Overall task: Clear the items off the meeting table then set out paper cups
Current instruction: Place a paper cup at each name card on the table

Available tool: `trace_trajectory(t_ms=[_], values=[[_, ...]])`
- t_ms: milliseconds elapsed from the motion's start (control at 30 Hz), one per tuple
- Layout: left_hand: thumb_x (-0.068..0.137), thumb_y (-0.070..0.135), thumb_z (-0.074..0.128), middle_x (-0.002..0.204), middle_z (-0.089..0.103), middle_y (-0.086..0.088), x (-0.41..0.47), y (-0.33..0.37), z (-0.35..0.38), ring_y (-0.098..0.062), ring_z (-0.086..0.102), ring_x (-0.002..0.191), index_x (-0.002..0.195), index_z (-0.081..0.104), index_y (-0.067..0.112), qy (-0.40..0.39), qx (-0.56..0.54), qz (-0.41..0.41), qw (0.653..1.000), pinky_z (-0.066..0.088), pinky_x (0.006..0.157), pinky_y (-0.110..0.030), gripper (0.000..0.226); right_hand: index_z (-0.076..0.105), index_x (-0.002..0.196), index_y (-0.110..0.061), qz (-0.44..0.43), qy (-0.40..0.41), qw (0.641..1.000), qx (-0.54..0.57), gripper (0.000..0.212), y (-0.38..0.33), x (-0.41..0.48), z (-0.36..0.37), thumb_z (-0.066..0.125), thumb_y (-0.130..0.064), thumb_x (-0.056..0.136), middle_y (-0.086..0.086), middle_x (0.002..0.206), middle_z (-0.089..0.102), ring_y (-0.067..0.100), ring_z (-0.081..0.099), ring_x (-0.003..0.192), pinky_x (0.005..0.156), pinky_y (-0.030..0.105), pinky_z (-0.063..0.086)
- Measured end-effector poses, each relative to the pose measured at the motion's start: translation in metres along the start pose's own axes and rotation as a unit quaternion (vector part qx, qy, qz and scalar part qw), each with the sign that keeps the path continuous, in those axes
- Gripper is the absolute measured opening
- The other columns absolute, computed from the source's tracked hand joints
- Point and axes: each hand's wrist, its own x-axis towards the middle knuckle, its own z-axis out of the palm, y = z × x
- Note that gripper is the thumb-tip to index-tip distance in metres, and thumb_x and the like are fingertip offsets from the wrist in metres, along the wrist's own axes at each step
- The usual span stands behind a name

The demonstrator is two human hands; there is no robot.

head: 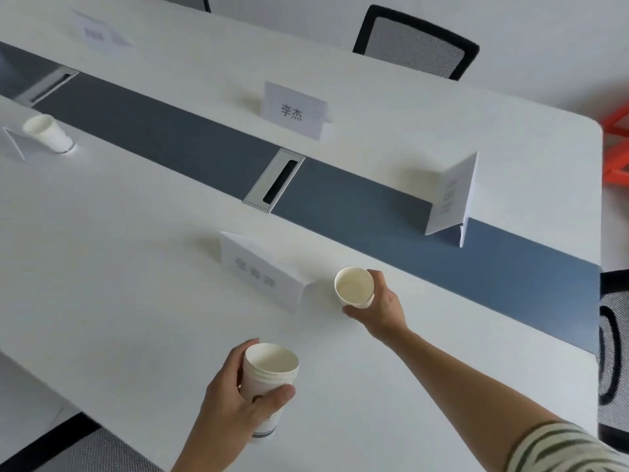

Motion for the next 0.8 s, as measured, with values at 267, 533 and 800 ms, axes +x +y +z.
trace_trajectory(t_ms=[267, 533, 800], values=[[0.046, 0.052, 0.084, 0.108, 0.066, 0.024, -0.006, 0.038, 0.019, -0.003, 0.063, 0.102, 0.114, 0.052, 0.046, -0.048, 0.016, 0.078, 0.996, 0.05, 0.086, -0.023, 0.075, 0.058, 0.122, -0.02, 0.014, 0.05, 0.998, 0.043, 0.043, -0.004, -0.049, -0.046, 0.071, -0.023, 0.081, -0.003, 0.112, 0.067, 0.013, 0.064, 0.099, 0.085, 0.028, 0.051], [0.056, 0.034, 0.089, 0.106, 0.062, 0.021, -0.051, 0.08, 0.07, -0.001, 0.059, 0.097, 0.119, 0.05, 0.041, -0.14, 0.091, 0.19, 0.967, 0.056, 0.076, -0.029, 0.075, 0.072, 0.08, -0.011, -0.034, -0.01, 0.978, 0.206, 0.013, -0.027, -0.18, -0.121, 0.072, -0.024, 0.081, 0.011, 0.074, 0.073, 0.009, 0.062, 0.061, 0.054, 0.02, 0.046], [0.051, 0.043, 0.086, 0.115, 0.055, 0.031, -0.123, 0.075, 0.126, 0.0, 0.058, 0.103, 0.117, 0.04, 0.057, -0.204, 0.204, 0.327, 0.9, 0.047, 0.082, -0.009, 0.082, 0.069, 0.082, -0.001, 0.001, 0.018, 0.967, 0.252, 0.01, 0.021, -0.291, -0.14, 0.071, -0.006, 0.074, 0.002, 0.061, 0.065, 0.012, 0.057, 0.053, 0.051, 0.024, 0.046]])
